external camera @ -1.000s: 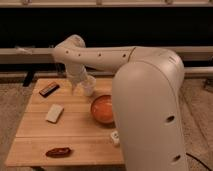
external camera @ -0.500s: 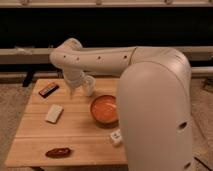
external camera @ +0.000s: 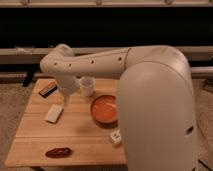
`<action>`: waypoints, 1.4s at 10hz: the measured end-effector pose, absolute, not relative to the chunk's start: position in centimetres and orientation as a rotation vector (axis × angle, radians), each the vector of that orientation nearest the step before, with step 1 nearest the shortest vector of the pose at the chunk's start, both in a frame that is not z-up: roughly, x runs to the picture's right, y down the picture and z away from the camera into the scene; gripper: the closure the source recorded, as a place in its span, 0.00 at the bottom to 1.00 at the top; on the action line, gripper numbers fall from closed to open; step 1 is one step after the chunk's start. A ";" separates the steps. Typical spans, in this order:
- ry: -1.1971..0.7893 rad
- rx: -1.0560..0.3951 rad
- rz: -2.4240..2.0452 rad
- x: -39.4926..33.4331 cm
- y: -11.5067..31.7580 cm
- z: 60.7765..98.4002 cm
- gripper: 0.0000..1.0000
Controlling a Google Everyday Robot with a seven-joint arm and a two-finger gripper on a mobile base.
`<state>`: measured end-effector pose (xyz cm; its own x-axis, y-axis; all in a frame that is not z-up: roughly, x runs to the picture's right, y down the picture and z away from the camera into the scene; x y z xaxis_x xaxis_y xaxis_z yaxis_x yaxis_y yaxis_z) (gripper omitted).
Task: Move the arm in a circular motion
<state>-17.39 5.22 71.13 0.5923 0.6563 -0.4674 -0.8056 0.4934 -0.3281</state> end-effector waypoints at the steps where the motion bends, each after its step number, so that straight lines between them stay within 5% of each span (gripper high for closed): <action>1: 0.303 -0.553 0.902 -17.5 5.8 70.6 0.35; 14: 0.293 -0.537 0.931 -15.5 8.3 67.4 0.35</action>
<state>-15.51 8.30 67.41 0.5711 0.6793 -0.4609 -0.8208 0.4799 -0.3098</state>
